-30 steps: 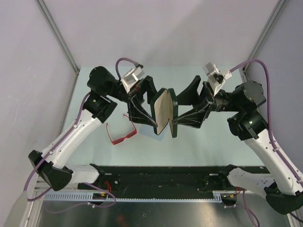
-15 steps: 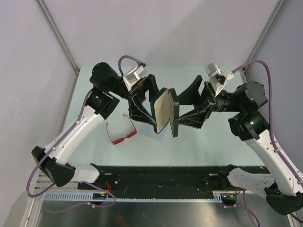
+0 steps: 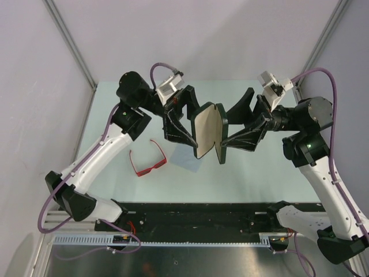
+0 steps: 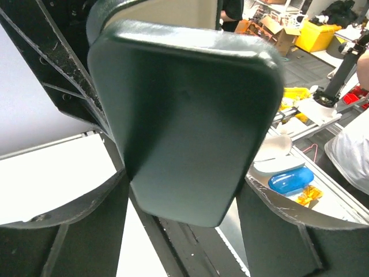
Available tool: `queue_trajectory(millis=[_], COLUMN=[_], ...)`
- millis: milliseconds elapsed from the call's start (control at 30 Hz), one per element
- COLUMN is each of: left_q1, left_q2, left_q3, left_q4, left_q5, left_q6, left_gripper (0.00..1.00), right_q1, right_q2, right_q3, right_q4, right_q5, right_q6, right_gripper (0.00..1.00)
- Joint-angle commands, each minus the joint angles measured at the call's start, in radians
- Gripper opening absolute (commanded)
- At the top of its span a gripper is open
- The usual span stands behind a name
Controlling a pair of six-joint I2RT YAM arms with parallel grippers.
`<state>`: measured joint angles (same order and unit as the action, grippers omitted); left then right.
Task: Organize the sunglasses
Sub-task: Open the sunglasses case for the sunglasses.
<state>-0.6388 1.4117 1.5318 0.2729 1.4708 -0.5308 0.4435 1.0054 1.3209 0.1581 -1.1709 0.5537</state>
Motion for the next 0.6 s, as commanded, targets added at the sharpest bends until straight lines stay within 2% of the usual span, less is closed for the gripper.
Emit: queue_trajectory(millis=[0,167,233,300,333,400,433,467,533,567], left_q1=[0.044,0.022,0.014,0.011,0.014,0.021,0.025,0.03,0.044,0.045], left_q2=[-0.08,-0.111,-0.111,-0.1,-0.096,-0.076,-0.073,-0.068,-0.066,-0.066], left_q3=[0.021,0.019,0.024,0.028,0.028,0.031,0.028,0.027,0.027,0.025], left_q4=[0.06,0.06,0.061,0.063,0.065,0.065,0.065,0.065,0.065,0.065], left_q5=[0.252,0.252,0.25,0.234,0.227,0.218,0.211,0.201,0.177,0.169], left_q6=[0.055,0.057,0.054,0.045,0.032,0.022,0.015,0.015,0.018,0.018], left_gripper=[0.0,0.0,0.0,0.05,0.17,0.35,0.49,0.67,0.9,0.93], right_q1=[-0.016,0.032,0.035,0.012,0.009,-0.017,-0.047,-0.064,-0.104,-0.123], right_q2=[-0.053,-0.027,-0.013,0.007,0.01,0.012,0.013,0.012,0.012,0.01], right_q3=[0.026,0.026,0.028,0.028,0.028,0.029,0.028,0.028,0.028,0.028], right_q4=[0.162,0.329,0.34,0.298,0.279,0.218,0.203,0.187,0.135,0.111], right_q5=[-0.216,-0.254,-0.242,-0.221,-0.204,-0.179,-0.162,-0.148,-0.112,-0.092], right_q6=[0.242,0.343,0.362,0.339,0.318,0.287,0.263,0.255,0.229,0.215], right_gripper=[0.0,0.0,0.0,0.0,0.0,0.0,0.0,0.0,0.0,0.0])
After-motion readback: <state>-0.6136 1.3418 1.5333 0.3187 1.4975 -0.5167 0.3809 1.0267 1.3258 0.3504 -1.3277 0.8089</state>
